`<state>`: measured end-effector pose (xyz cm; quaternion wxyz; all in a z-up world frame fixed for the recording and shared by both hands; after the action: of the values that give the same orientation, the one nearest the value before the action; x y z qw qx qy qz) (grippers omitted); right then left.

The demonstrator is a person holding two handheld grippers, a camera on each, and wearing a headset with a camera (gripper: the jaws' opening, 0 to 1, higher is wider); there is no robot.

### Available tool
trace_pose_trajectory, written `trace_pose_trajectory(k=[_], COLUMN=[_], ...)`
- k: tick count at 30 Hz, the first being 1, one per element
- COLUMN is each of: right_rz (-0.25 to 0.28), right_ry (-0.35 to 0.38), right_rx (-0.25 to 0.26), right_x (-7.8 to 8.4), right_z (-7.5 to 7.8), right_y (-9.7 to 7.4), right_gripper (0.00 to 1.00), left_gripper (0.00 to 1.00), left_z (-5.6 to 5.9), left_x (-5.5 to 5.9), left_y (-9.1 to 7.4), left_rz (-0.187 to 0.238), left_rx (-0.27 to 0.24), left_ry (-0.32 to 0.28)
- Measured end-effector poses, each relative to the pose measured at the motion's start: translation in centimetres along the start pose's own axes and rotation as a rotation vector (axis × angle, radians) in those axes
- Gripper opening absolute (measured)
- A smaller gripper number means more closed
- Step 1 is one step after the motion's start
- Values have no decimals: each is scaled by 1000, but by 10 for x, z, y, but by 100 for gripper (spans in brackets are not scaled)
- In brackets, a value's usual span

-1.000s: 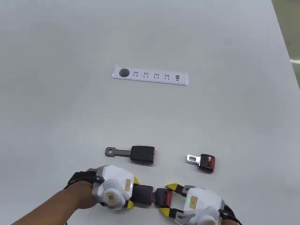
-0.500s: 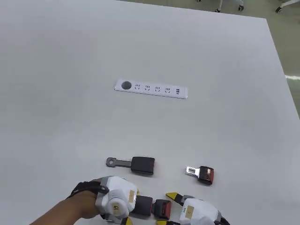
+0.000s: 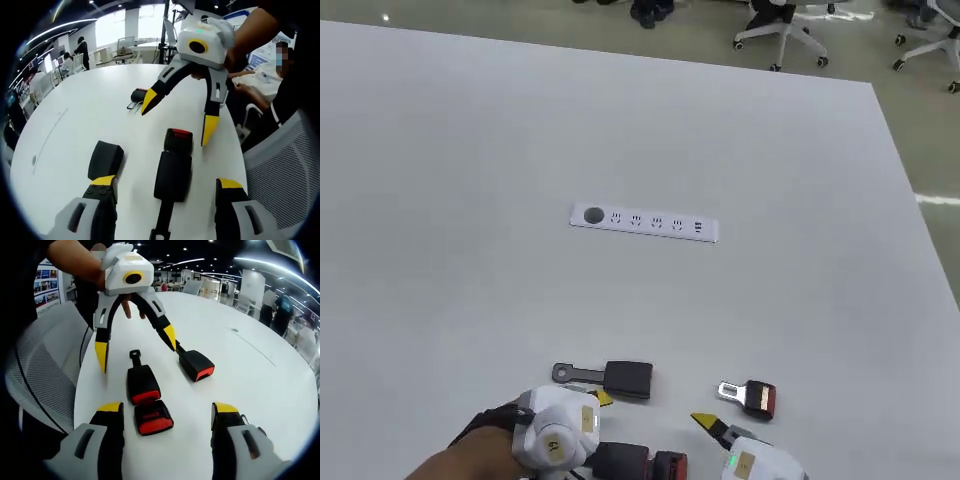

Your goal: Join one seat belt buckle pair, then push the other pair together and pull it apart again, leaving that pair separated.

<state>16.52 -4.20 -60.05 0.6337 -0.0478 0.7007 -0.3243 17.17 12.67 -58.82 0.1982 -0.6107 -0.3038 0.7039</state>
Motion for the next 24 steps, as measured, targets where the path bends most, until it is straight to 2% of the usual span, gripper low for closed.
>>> trace_pose_trajectory(k=[5, 12, 16, 20, 24], right_rz=[21, 43, 36, 35, 24], right_ry=[9, 5, -5, -2, -1], right_rx=[36, 71, 81, 91, 88], right_x=[-8, -19, -21, -23, -21], right_z=[13, 36, 49, 61, 74], right_y=[-10, -26, -34, -41, -47], right_gripper=[70, 71, 71, 70, 69], left_gripper=[83, 83, 83, 82, 82], left_z=[-2, -13, -21, -34, -49], left_x=[-8, -17, -22, -24, -30], left_y=[-10, -22, -27, -28, -28], left_rz=[20, 45, 51, 56, 82], left_rx=[-19, -54, -68, -76, -96], left_ry=[-6, -10, -6, 2, -9])
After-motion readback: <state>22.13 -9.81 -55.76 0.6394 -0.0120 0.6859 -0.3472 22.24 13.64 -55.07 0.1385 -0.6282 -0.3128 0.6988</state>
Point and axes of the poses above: the centre of the closed fingertips' face, and the gripper's own axes: y roughly forward along the fingers, z roughly to its right, x roughly out of its underside, the point moved 7 cm from there along -y, roughly backward along the fingers, and after that the axes turned 8 degrees about z, right-handed, at the moved point
